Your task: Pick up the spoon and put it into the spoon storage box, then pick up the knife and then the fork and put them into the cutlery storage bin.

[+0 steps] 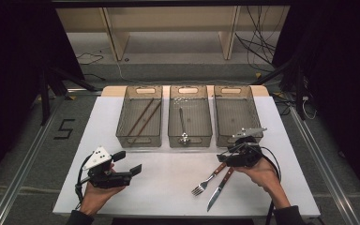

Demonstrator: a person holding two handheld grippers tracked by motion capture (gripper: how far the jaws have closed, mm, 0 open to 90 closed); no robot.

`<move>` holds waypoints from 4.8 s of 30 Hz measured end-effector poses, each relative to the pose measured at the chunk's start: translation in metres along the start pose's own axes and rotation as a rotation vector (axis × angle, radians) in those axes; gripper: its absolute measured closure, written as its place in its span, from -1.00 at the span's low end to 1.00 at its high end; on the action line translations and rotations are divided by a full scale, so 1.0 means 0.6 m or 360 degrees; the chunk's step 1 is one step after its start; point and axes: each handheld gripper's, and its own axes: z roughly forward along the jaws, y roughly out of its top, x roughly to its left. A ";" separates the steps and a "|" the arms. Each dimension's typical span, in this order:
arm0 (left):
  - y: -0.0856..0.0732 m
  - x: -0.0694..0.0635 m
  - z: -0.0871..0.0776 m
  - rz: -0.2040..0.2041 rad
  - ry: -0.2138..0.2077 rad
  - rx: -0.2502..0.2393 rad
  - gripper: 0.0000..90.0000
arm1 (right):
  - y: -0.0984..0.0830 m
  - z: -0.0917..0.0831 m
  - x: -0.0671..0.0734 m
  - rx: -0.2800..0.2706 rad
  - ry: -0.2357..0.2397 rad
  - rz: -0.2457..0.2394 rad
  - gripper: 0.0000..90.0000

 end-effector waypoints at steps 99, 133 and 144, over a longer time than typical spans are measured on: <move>0.000 -0.004 0.000 0.0024 0.0001 0.0010 -0.67 | -0.104 -0.031 -0.003 0.0483 -0.0179 -0.0081 0.84; -0.001 -0.002 0.001 0.0016 0.0004 0.0003 -0.67 | -0.056 0.013 0.048 0.0908 0.0028 -0.0674 0.10; -0.001 -0.003 0.001 0.0018 0.0004 0.0004 -0.67 | -0.056 0.020 0.056 0.0997 0.0059 -0.0752 0.39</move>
